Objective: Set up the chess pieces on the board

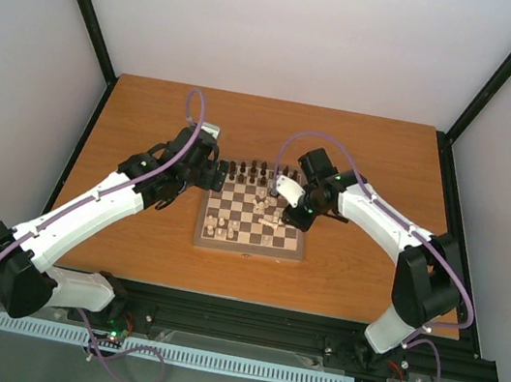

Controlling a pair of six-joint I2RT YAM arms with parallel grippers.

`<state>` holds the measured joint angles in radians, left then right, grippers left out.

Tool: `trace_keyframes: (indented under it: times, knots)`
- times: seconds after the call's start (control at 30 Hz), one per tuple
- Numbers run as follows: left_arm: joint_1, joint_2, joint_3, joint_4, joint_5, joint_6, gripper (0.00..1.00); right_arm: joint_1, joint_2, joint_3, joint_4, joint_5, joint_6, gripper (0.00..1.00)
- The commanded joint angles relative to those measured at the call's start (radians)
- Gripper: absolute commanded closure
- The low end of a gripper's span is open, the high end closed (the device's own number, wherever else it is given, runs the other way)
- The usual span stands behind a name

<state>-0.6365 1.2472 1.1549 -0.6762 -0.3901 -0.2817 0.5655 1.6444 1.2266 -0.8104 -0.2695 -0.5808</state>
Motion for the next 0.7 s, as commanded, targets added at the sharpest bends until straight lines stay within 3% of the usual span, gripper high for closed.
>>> trace_keyframes:
  times: [0.0,0.67]
  knots:
    - [0.002,0.003,0.045,-0.010,0.008,0.021,0.00,0.006,0.041,-0.010,0.033,-0.003,-0.007,0.74]
    - [0.002,0.006,0.045,-0.011,0.010,0.024,0.00,0.069,0.180,0.047,0.043,-0.005,-0.014,0.78]
